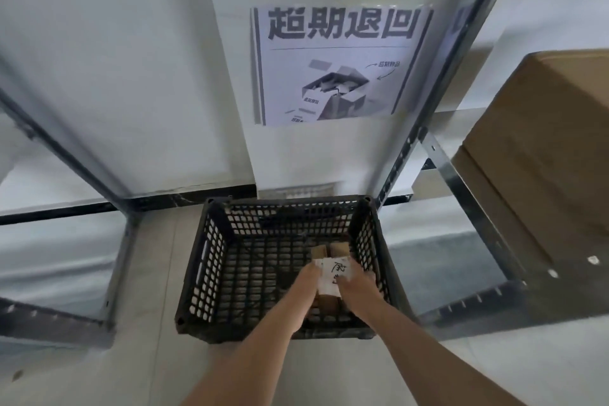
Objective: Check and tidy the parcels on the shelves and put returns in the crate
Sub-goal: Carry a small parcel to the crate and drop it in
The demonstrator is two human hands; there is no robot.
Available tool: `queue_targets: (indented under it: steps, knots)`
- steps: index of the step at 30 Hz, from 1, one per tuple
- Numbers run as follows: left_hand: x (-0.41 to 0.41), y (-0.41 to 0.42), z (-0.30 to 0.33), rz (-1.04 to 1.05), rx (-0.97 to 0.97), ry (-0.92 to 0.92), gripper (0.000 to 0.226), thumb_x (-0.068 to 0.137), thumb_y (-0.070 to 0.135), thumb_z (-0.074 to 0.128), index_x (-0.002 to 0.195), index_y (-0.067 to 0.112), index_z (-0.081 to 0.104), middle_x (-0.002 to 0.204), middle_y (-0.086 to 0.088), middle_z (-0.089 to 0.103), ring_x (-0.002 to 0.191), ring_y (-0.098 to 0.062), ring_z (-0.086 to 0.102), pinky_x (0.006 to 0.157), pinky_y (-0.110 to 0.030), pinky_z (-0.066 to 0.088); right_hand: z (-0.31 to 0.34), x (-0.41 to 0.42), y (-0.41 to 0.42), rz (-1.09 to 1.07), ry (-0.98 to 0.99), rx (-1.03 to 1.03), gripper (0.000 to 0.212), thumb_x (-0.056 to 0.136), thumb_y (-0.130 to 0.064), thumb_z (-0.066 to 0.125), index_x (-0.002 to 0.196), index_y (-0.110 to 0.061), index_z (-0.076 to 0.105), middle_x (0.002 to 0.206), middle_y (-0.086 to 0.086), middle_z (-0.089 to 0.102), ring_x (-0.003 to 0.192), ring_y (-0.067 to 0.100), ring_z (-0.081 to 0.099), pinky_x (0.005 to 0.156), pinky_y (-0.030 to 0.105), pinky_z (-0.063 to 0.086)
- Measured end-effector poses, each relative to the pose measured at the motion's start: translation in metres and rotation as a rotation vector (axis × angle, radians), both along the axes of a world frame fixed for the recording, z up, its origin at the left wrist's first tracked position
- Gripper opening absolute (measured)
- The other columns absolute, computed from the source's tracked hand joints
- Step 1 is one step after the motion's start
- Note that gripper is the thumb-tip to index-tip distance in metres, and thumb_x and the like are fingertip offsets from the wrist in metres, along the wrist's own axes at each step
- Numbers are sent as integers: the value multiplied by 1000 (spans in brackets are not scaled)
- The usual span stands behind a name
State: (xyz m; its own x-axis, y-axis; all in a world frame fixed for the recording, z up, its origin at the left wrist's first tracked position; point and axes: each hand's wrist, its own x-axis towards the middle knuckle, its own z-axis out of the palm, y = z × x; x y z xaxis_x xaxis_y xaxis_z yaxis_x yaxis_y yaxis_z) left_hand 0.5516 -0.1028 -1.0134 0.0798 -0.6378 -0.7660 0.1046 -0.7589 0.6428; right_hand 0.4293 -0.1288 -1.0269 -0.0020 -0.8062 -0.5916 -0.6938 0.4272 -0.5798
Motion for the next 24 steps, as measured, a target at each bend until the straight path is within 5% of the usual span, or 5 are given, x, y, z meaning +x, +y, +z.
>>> queue_targets:
  steps: [3,14,16,20,24]
  knots:
    - [-2,-10,-41,-112,116,-11,58,78,71,44,117,36,68,121,-4,70,109,-25,64,100,-41,51,-31,-8,-16,20,55,149,66,99,-38,41,160,-19,21,156,20,29,130,34,48,108,41,48]
    - [-21,-13,38,-495,42,-379,61,105,54,15,161,33,5,168,7,-9,155,-31,-10,124,-60,-5,72,-18,-6,179,-5,103,31,105,-25,42,131,-15,56,104,-1,64,81,12,59,70,22,51]
    - [-8,-13,92,-570,20,-540,62,101,61,13,159,41,-1,167,2,-22,152,-38,-23,118,-68,-10,135,-16,-8,195,28,41,33,105,-24,44,136,-16,52,113,-2,61,86,11,56,62,11,43]
    - [17,-21,270,-521,-95,-786,66,98,68,14,153,49,-18,162,4,-35,150,-39,-27,113,-74,-6,299,-6,-22,273,85,-196,65,104,-28,45,161,-22,16,167,3,26,151,22,31,121,36,33]
    - [31,-25,475,-362,-277,-1039,67,97,70,10,152,50,-23,164,5,-33,152,-38,-24,116,-73,-3,500,11,-28,313,105,-526,73,104,-38,46,162,-29,3,172,-3,3,158,20,11,127,41,20]
